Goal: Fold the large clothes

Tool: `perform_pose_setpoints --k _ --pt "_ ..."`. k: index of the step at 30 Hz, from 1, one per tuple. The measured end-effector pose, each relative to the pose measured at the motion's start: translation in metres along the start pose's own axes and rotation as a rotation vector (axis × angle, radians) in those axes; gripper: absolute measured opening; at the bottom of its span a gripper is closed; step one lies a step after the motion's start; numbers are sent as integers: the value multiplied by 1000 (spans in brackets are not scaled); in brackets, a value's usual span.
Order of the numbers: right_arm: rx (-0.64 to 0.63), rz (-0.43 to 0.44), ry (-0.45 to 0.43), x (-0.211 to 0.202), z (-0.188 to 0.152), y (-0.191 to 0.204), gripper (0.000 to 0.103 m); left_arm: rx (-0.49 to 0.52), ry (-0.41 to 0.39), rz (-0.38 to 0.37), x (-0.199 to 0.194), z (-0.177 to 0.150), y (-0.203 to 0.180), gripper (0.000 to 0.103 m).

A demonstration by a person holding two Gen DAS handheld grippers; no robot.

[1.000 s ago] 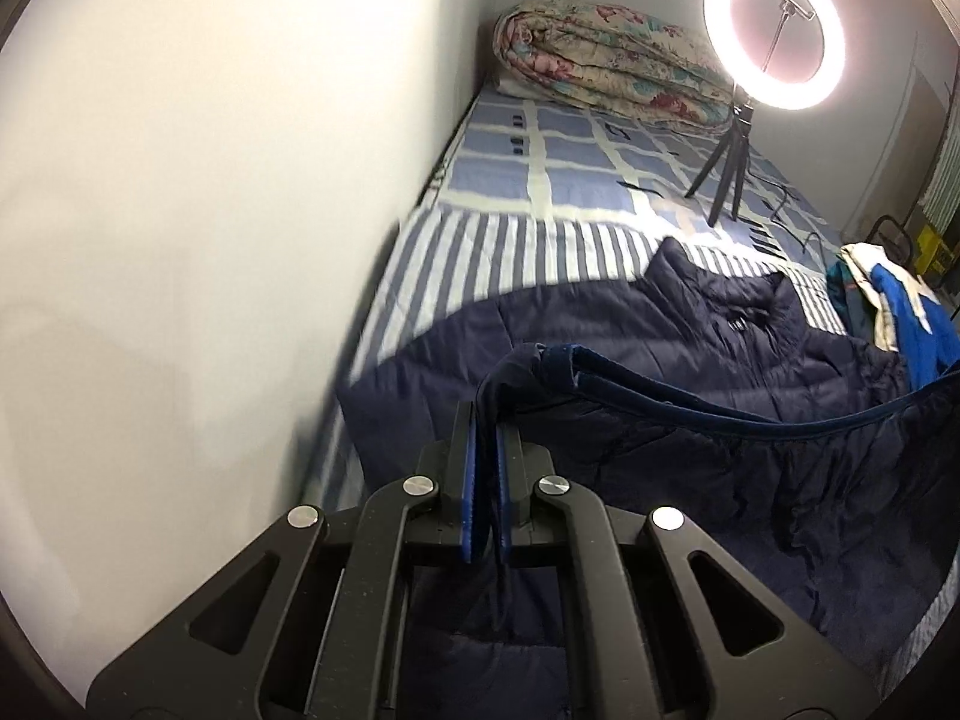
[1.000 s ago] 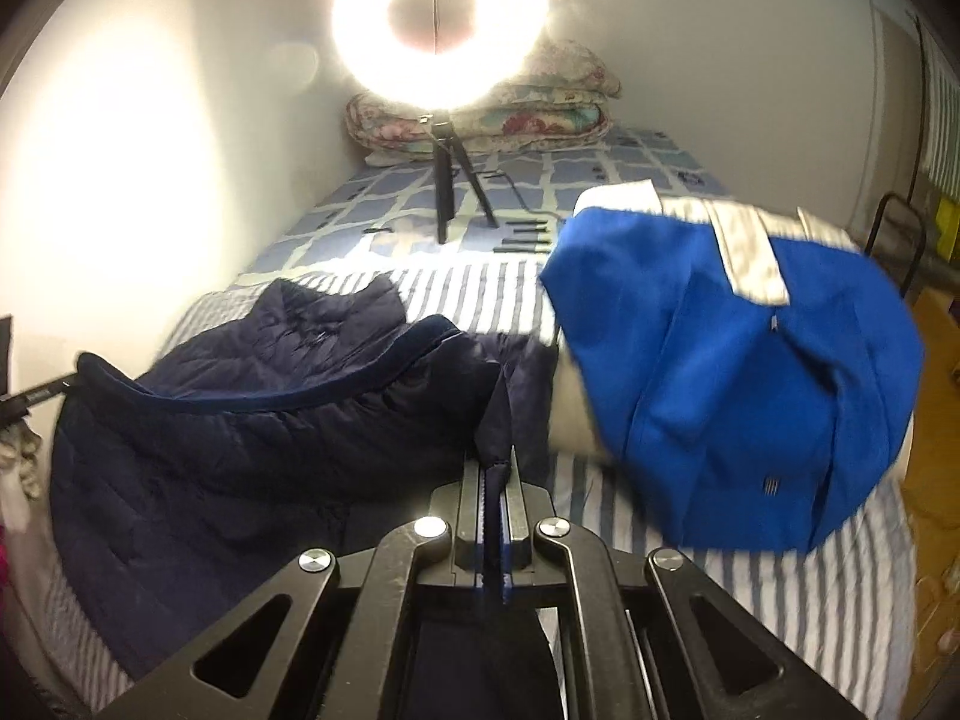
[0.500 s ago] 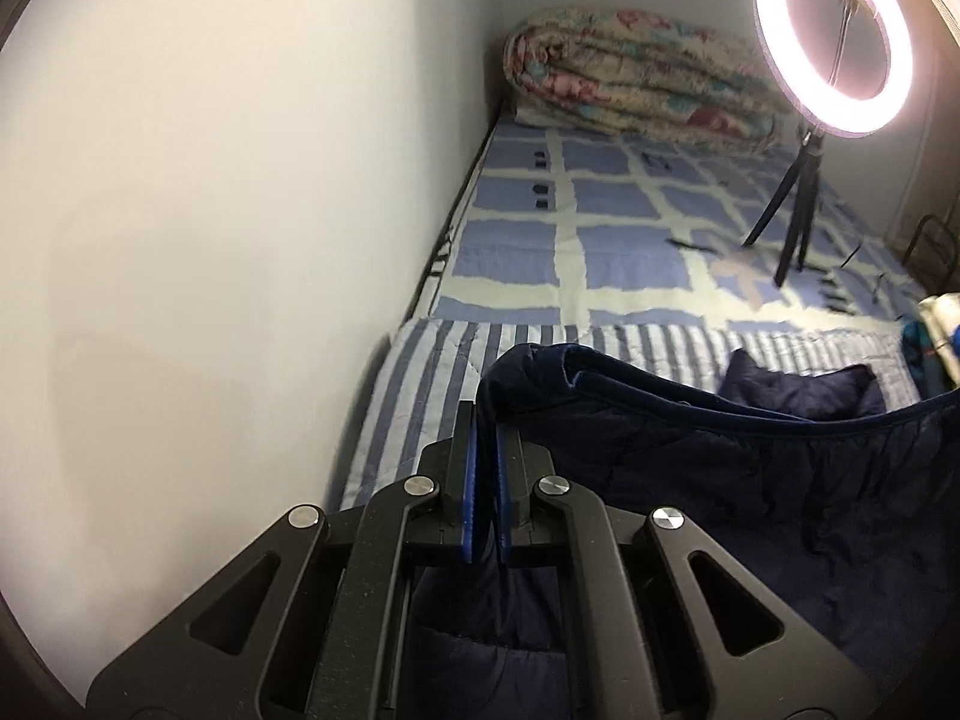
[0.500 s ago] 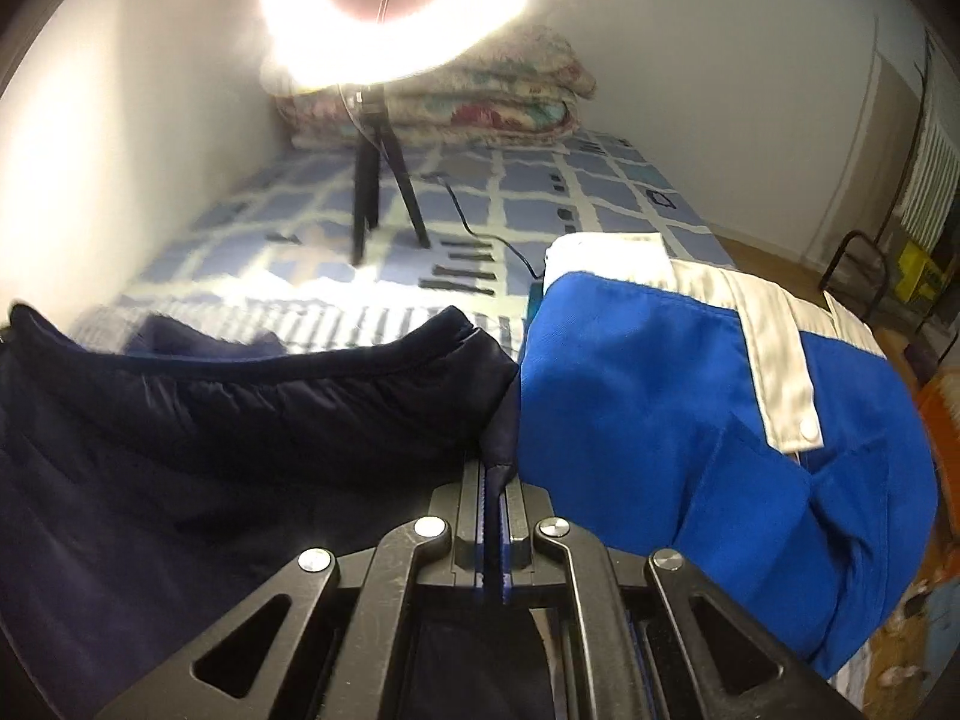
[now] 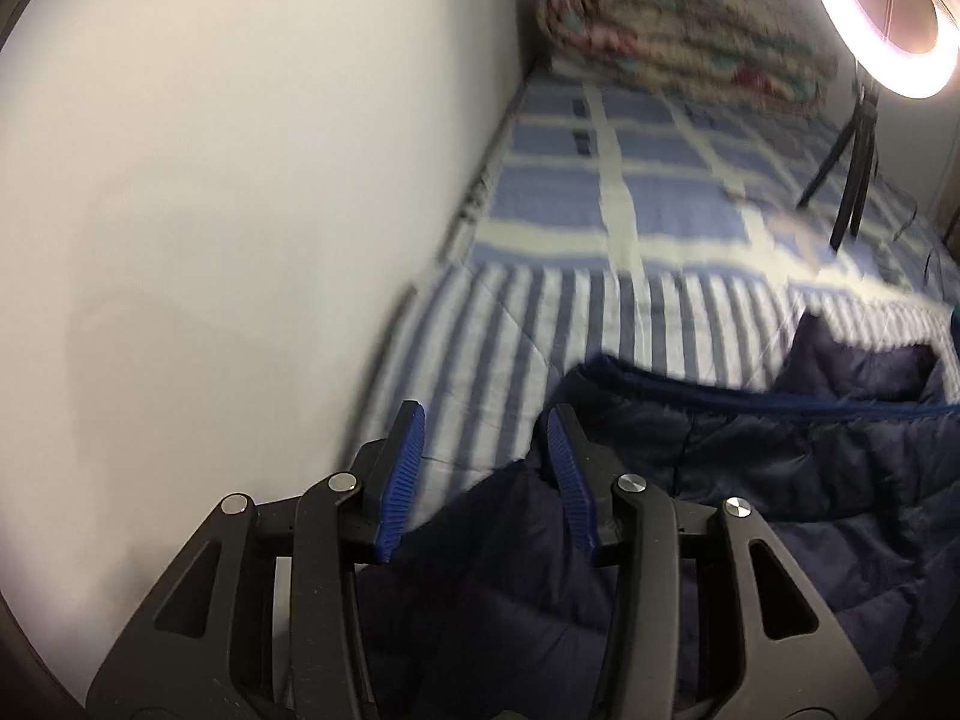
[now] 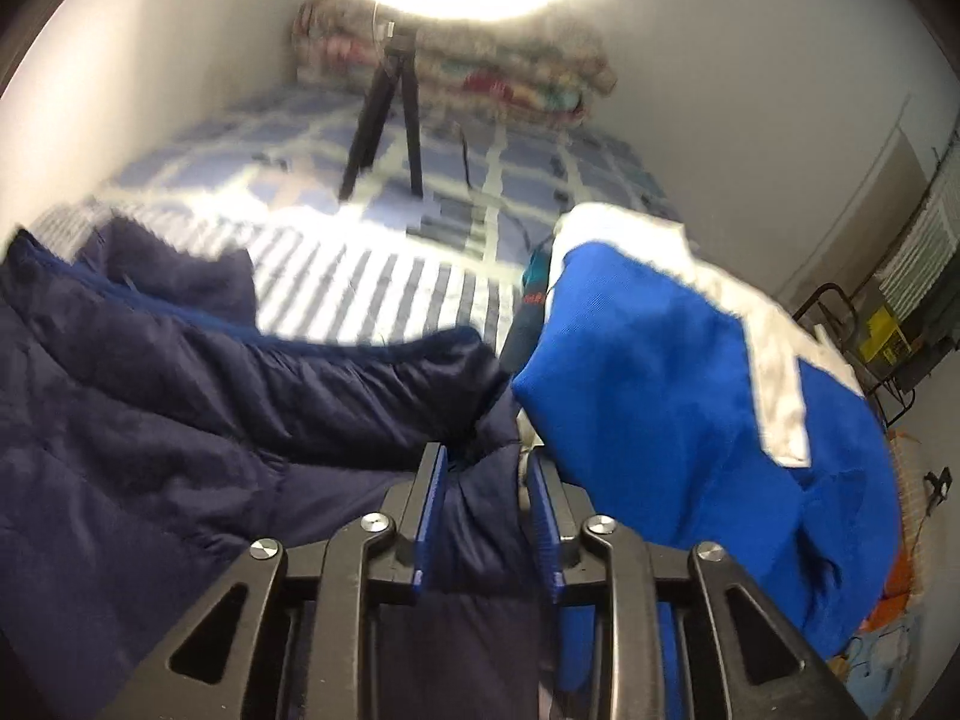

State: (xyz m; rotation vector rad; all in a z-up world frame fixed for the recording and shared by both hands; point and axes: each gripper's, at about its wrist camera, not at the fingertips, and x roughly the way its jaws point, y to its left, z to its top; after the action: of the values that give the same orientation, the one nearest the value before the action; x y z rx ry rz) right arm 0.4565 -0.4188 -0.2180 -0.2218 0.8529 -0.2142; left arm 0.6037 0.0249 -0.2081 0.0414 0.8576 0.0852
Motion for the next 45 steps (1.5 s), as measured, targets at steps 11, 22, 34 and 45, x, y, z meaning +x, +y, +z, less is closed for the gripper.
perform_pose_setpoints --k 11,22,34,45 --pt "-46 251 -51 -32 -32 53 32 304 -36 -290 -84 -63 -140 45" --pt "43 235 104 29 -49 41 32 336 73 -134 3 -92 -173 47" --pt "323 411 -82 -129 -123 -13 73 278 -16 -343 -132 -132 -146 47" --pt "712 411 98 -107 -236 -37 86 375 47 -289 -112 -207 -180 47"
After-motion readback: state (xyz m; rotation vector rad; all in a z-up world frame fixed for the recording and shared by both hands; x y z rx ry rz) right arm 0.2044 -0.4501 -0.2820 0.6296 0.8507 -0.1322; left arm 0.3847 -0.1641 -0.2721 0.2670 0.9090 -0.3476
